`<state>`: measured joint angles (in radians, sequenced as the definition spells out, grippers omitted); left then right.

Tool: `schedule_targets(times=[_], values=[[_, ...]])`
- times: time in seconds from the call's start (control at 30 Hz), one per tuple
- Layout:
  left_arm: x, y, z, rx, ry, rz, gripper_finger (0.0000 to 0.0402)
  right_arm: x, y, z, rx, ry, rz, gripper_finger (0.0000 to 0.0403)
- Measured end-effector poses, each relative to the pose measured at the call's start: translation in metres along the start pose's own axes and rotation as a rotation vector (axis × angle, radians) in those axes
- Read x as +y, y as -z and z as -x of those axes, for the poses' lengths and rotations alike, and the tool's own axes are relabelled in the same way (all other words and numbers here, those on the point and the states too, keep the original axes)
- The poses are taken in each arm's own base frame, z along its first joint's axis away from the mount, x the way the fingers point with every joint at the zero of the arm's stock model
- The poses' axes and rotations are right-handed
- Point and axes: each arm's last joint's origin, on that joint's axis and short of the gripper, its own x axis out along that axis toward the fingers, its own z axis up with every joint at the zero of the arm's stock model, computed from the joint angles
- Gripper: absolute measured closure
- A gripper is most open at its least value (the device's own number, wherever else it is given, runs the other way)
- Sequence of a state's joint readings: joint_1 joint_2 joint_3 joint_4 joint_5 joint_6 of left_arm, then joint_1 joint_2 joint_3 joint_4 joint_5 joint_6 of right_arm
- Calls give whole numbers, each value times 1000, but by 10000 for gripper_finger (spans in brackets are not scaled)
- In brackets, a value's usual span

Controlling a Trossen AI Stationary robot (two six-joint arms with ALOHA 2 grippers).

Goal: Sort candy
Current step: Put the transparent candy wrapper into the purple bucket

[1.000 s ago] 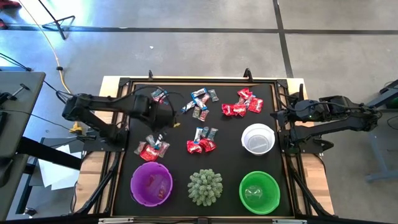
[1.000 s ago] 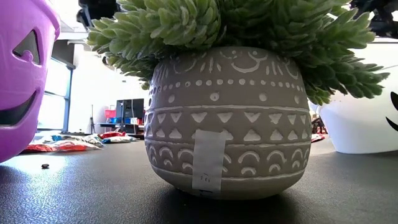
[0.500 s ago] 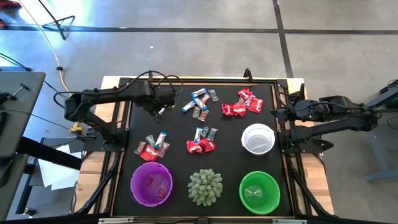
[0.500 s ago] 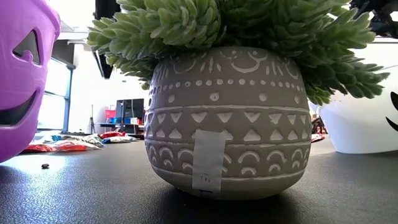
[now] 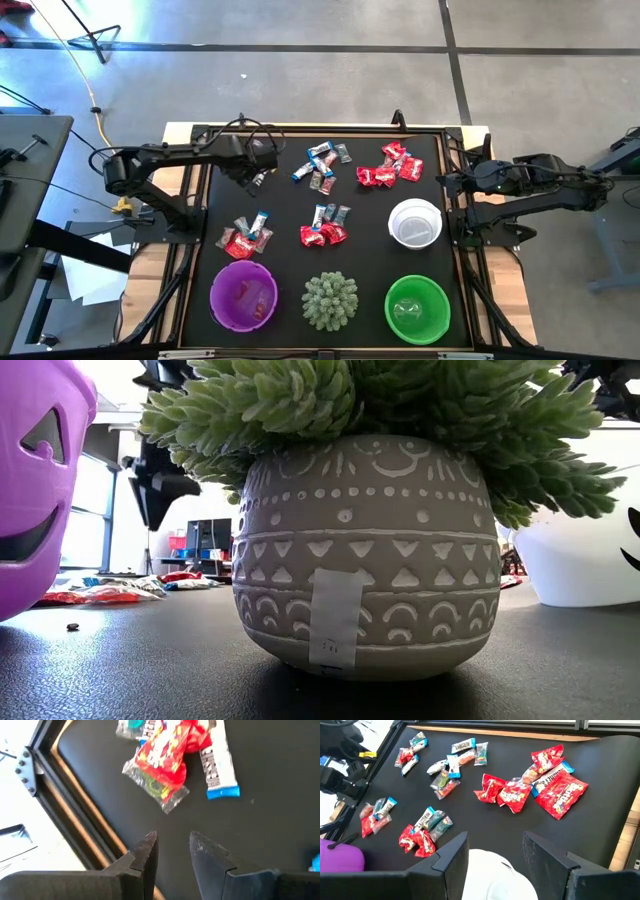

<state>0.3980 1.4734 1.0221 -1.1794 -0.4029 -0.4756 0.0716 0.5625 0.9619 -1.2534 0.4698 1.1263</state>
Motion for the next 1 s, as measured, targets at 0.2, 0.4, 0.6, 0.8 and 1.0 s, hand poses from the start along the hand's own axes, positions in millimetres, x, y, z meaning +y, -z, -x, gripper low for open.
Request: schedule_targets(times=[0.2, 0.4, 0.6, 0.8, 1.0], values=[[5, -4, -22, -6, 51, 64, 300, 0, 0, 0, 0, 0, -53, 220], [20, -7, -40, 23, 93, 123, 300, 0, 0, 0, 1, 0, -80, 220], [39, -13, -49, 40, 96, 195, 300, 0, 0, 0, 12, -5, -78, 220], [49, -20, -54, 11, 131, 261, 300, 0, 1, 0, 26, -11, -52, 220], [51, -16, -59, 35, 125, 291, 300, 0, 1, 0, 37, -16, -32, 220]])
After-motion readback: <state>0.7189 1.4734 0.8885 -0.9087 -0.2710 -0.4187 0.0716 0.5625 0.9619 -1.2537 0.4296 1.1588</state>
